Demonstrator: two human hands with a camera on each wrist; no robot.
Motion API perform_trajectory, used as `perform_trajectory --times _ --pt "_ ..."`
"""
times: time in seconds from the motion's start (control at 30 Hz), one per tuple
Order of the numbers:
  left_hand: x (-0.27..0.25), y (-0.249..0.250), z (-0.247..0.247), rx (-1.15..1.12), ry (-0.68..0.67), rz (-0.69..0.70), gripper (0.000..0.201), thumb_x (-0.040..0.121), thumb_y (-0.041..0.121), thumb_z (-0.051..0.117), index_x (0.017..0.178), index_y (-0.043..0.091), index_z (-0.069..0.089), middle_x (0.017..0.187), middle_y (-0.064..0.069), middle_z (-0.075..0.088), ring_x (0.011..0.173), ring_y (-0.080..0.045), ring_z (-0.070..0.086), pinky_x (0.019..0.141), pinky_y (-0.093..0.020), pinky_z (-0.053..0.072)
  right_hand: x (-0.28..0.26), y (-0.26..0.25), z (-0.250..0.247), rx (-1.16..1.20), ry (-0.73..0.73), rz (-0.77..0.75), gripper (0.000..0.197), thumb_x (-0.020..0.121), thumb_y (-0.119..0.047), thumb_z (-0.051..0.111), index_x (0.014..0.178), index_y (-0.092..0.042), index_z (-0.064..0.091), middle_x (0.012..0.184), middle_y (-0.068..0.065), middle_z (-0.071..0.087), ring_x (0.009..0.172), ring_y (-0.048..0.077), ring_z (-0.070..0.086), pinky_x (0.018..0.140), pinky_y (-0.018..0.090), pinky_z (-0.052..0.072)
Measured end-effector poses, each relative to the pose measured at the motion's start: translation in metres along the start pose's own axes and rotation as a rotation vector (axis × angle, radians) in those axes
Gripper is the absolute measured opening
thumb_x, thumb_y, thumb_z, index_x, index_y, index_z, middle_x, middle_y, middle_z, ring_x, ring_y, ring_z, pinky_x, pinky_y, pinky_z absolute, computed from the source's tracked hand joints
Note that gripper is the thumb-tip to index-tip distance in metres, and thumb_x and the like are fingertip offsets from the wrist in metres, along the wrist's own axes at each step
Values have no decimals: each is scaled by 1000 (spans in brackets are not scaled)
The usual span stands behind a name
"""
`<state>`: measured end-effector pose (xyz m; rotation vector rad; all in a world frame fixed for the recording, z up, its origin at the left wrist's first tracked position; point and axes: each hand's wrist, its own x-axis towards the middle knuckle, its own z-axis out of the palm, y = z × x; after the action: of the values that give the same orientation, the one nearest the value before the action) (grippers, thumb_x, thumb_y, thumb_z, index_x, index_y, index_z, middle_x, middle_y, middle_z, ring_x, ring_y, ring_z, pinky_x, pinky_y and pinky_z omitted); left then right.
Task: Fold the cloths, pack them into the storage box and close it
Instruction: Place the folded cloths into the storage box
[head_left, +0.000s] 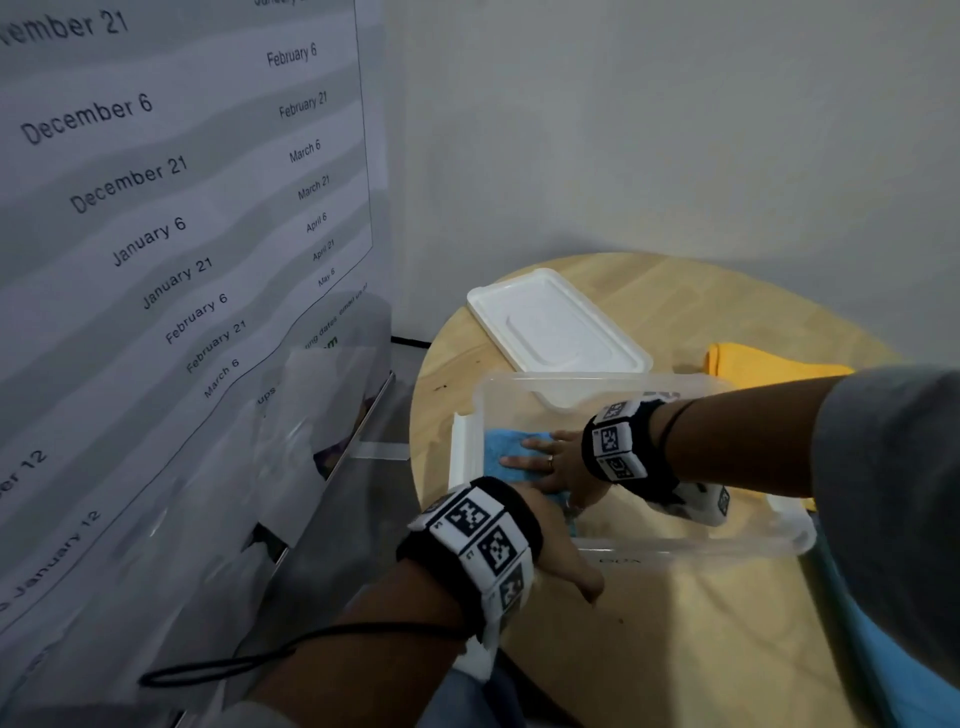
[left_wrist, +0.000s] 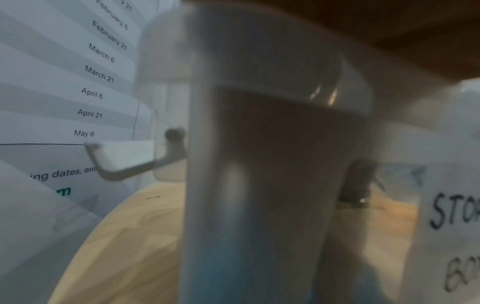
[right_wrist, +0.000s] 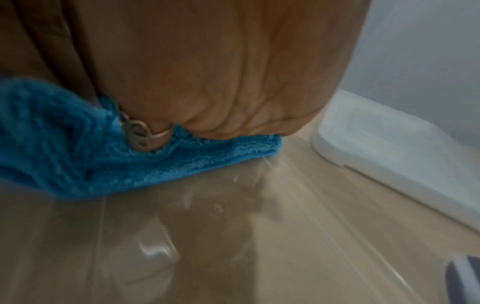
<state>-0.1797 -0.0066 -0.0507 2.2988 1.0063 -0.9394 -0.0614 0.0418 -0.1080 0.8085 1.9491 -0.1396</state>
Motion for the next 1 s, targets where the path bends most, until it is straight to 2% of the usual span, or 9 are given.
perform_trajectory --times 0.07,0.13,0.27,0.37,0.5,0.7,0.8,0.87,1.0 --pt "0 -2 -1 -90 50 41 83 80 66 52 141 12 37 144 -10 37 127 -27 41 101 -39 40 -8 9 -10 93 90 -54 62 99 -36 37 150 -25 5 158 -3 -12 146 25 -8 119 45 8" --pt "-1 -2 0 -160 51 60 84 78 66 56 142 15 36 144 -5 38 127 -24 42 101 -36 40 -16 22 -18 282 288 -130 48 95 -18 48 142 -17 40 153 8 25 140 24 26 113 37 24" --pt "-2 4 4 -171 -66 -2 79 72 71 56 132 21 47 133 -1 50 119 -21 48 99 -35 42 -15 24 -8 471 324 -179 26 85 2 55 103 -6 72 108 12 68 94 25 60 80 17 42" --pt "-2 7 2 -135 -122 -45 83 72 72 56 136 21 44 137 -5 47 122 -23 46 102 -36 41 1 11 4 592 182 -190 22 87 0 57 106 2 67 100 16 64 79 16 53 69 8 36" --pt "-5 6 -4 -96 -155 -66 90 76 70 54 145 20 29 148 -8 35 132 -26 37 103 -34 34 16 9 -3 641 123 -71 36 95 -26 49 113 4 60 114 18 59 107 31 53 91 34 41" --pt "-11 10 -10 -42 -174 -68 89 82 66 50 150 18 16 154 -9 22 139 -26 26 107 -34 28 7 10 -11 628 170 -135 28 86 6 50 112 3 61 108 15 61 93 25 54 72 22 36" --pt "-8 16 -3 40 -58 22 51 92 49 46 121 7 54 112 -13 58 99 -27 56 81 -35 42 5 15 -11 554 433 -196 37 78 8 60 113 -4 65 123 12 58 109 26 55 87 26 40" --pt "-6 13 4 -3 80 58 34 91 39 48 80 8 57 72 -5 51 61 -19 48 59 -30 42 9 13 -11 447 426 -219 42 81 0 65 122 -5 60 135 11 49 125 25 44 101 31 34" --pt "-3 4 13 -41 109 -4 39 87 49 50 76 12 50 74 -4 50 69 -20 50 64 -30 43 13 4 -8 334 357 -244 41 84 -15 66 123 -3 59 146 10 33 132 28 33 110 39 28"
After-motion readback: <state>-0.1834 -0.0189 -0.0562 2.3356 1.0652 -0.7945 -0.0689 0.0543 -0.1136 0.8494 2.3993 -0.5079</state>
